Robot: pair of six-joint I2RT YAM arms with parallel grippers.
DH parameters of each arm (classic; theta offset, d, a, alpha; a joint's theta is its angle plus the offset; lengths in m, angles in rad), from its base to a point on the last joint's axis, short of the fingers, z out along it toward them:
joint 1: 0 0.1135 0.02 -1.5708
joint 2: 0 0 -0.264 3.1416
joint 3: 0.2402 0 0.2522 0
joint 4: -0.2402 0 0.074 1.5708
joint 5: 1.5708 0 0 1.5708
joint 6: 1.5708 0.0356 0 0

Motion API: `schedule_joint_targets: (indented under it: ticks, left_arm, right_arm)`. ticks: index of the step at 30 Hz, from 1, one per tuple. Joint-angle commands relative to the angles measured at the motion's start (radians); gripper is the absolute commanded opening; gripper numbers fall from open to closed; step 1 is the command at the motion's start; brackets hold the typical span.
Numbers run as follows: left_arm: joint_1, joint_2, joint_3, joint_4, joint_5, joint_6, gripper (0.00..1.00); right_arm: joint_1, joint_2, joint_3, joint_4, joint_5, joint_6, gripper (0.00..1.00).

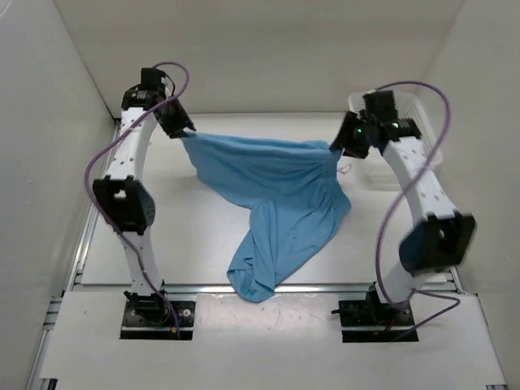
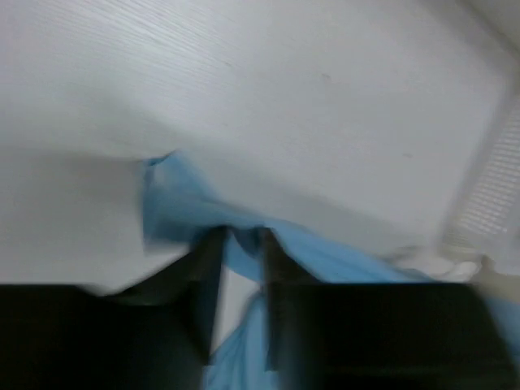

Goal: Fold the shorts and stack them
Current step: Flatten the shorts out

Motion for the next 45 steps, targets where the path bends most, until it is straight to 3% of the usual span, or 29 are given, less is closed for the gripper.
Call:
schedule_joint_targets:
  ticks: [1, 2, 4, 6, 7, 8, 10, 14, 15, 18, 20, 21, 22, 23, 26, 28, 31, 32, 35, 38, 41, 42, 45]
  left_arm:
    - [0.042, 0.201, 0.343, 0.001, -0.084, 0.057, 0.56]
    - [0.053, 0.279, 0.453, -0.054, -0.065, 0.057, 0.78]
    - [0.053, 0.414, 0.621, -0.179, -0.035, 0.057, 0.87]
    - [0.053, 0.365, 0.496, -0.134, -0.032, 0.066, 0.89]
    - [0.042, 0.249, 0.389, -0.075, -0.044, 0.066, 0.90]
    - [0.028, 0.189, 0.189, 0.016, -0.070, 0.066, 0.96]
    - [0.012, 0.058, 0.039, 0.054, -0.092, 0.066, 0.96]
    - [-0.098, -0.069, -0.219, 0.054, -0.101, 0.077, 0.84]
    - [-0.132, -0.094, -0.329, 0.054, -0.092, 0.086, 0.70]
    - [-0.287, -0.163, -0.505, 0.063, -0.127, 0.071, 0.57]
    - [-0.346, -0.172, -0.566, 0.063, -0.176, 0.034, 0.42]
    - [-0.387, -0.185, -0.611, 0.074, -0.176, 0.002, 0.34]
    - [-0.404, -0.185, -0.629, 0.074, -0.158, -0.012, 0.20]
    - [-0.421, -0.185, -0.641, 0.074, -0.146, -0.023, 0.15]
    - [-0.507, -0.185, -0.672, 0.083, -0.091, -0.035, 0.15]
    - [-0.594, -0.185, -0.708, 0.083, -0.072, -0.047, 0.43]
    - [-0.707, -0.156, -0.738, 0.092, -0.072, -0.090, 0.67]
    - [-0.728, -0.143, -0.751, 0.101, -0.081, -0.103, 0.70]
    - [-0.754, -0.091, -0.761, 0.126, -0.107, -0.139, 0.63]
    - [-0.754, -0.044, -0.761, 0.137, -0.129, -0.139, 0.47]
    - [-0.754, -0.019, -0.750, 0.137, -0.150, -0.139, 0.44]
    - [-0.754, -0.019, -0.750, 0.137, -0.159, -0.130, 0.34]
    - [-0.733, -0.019, -0.750, 0.137, -0.160, -0.130, 0.24]
  right_arm:
    - [-0.014, 0.282, 0.211, 0.102, 0.083, -0.056, 0.61]
    - [-0.014, 0.348, 0.388, 0.056, 0.083, -0.056, 0.70]
    - [-0.002, 0.434, 0.492, -0.042, 0.083, -0.056, 0.77]
    - [0.024, 0.405, 0.431, -0.030, 0.131, -0.065, 0.86]
    - [0.024, 0.352, 0.384, 0.000, 0.132, -0.053, 0.86]
    - [0.024, 0.323, 0.329, 0.016, 0.132, -0.042, 0.86]
    - [0.024, 0.232, 0.154, 0.051, 0.132, -0.021, 0.83]
    - [0.024, 0.077, -0.112, 0.073, 0.120, 0.002, 0.73]
    - [0.024, 0.050, -0.155, 0.073, 0.120, 0.002, 0.72]
    - [0.006, -0.069, -0.324, 0.073, 0.109, 0.002, 0.69]
    - [-0.029, -0.145, -0.441, 0.082, 0.072, 0.002, 0.67]
    - [-0.030, -0.182, -0.475, 0.092, 0.040, 0.002, 0.64]
    - [-0.040, -0.196, -0.527, 0.093, 0.028, 0.002, 0.56]
    - [-0.040, -0.205, -0.551, 0.093, 0.028, 0.013, 0.53]
    - [-0.040, -0.227, -0.620, 0.102, -0.021, 0.022, 0.51]
    - [-0.059, -0.238, -0.654, 0.116, -0.032, 0.033, 0.57]
    - [-0.101, -0.247, -0.721, 0.172, -0.092, 0.042, 0.63]
    - [-0.112, -0.235, -0.749, 0.189, -0.112, 0.042, 0.65]
    - [-0.131, -0.166, -0.776, 0.250, -0.169, 0.051, 0.65]
    - [-0.131, -0.121, -0.776, 0.290, -0.179, 0.051, 0.65]
    - [-0.131, -0.092, -0.776, 0.317, -0.180, 0.051, 0.65]
    - [-0.131, -0.092, -0.767, 0.317, -0.170, 0.051, 0.61]
    - [-0.131, -0.081, -0.758, 0.317, -0.150, 0.051, 0.57]
